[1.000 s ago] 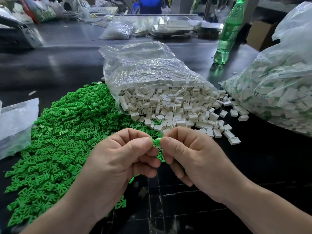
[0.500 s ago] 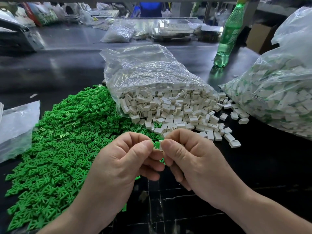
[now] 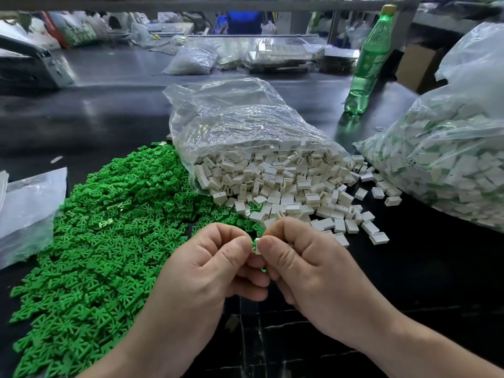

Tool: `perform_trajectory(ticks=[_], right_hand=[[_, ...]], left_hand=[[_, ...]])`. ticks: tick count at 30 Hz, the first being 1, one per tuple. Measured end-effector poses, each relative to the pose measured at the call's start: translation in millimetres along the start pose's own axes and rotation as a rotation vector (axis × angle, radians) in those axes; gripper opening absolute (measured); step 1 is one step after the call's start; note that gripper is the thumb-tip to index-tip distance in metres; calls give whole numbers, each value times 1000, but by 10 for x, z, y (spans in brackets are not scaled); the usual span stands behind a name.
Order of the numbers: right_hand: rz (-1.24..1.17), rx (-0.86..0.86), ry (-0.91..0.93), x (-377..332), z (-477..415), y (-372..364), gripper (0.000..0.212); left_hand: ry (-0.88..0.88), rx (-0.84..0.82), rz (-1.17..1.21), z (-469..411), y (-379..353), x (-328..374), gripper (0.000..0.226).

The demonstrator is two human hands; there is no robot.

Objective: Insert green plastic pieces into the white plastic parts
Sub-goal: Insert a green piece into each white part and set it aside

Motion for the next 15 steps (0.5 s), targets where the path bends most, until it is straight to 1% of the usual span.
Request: perform_trajectory(ticks=[2,4,6,10,13,15], right_hand=[[-31,6,-19,25,2,-5,25],[-32,25,-18,19,10,-18,22],[-34,33,-1,-4,12,-34,22],[-95,-11,32,-54,4,-47,23],[-183,-37,-29,-38,-2,-53,26],[-222,-47,-83,-6,1,-53,27]], left_hand=[[6,22,64,-4,-27,-15,13],[14,37,108,8,-54,-34,13],[24,38,108,17,-75,-44,13],[15,18,114,23,-61,-38,15],[26,-53,54,9,6,-19,21],[13,-84,-80,-1,60,36,30]])
Point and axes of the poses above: each hand's wrist, its own z-axis away from the middle knuckle, its own y-axis out of the back of the hand, x = y × z, the point moved 6 cm from there along -z, towards the middle knuckle, and after that the axes turned 13 degrees about -x, right-handed, at the moved point
